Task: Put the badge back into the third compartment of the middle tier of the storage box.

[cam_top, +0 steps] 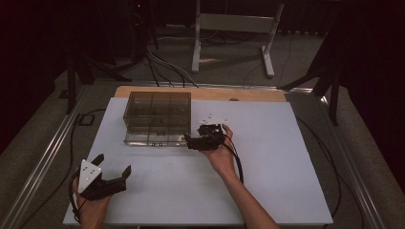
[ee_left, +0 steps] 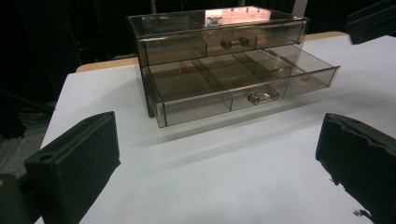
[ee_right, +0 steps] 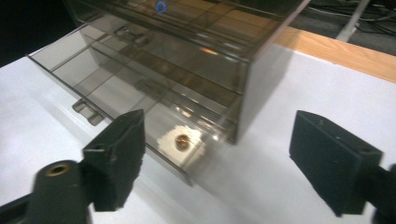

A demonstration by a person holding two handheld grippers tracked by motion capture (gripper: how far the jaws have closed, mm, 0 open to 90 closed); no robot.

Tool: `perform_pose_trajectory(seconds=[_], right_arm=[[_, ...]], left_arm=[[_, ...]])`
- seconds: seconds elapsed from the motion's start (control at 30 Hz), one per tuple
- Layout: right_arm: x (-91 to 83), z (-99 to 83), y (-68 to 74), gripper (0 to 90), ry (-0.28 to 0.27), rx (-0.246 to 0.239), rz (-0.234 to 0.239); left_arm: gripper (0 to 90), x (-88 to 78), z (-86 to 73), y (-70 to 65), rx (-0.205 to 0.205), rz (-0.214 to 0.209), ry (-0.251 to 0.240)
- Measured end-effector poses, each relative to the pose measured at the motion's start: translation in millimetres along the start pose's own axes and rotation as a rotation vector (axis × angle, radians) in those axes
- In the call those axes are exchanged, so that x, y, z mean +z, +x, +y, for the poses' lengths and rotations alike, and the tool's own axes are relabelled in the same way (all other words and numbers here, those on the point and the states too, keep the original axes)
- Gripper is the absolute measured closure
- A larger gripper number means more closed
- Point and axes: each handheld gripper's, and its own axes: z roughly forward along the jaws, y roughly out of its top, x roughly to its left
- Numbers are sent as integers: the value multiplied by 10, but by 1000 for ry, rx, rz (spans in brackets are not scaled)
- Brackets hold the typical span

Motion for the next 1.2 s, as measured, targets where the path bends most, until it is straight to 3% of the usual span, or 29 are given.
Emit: perform_pose_trajectory(seconds=[0.27, 0.57, 0.87, 0.97, 1.2], right_arm=[[-348, -160, -223, 28, 6, 22, -54], [-834, -547, -497, 0, -14, 23, -112], [-1259, -1008, -777, 0, -89, 72, -181], [-1368, -1124, -836, 0, -137, 97, -181], [-1521, -1369, -915, 0, -190, 107, -193]], left_arm=[[6, -3, -2, 2, -4, 1, -2], [6, 1, 0, -8, -5, 1, -4], [6, 16, 0, -21, -4, -2, 1], [6, 16, 2, -24, -4, 0, 0], [6, 15, -2, -18, -6, 2, -1]])
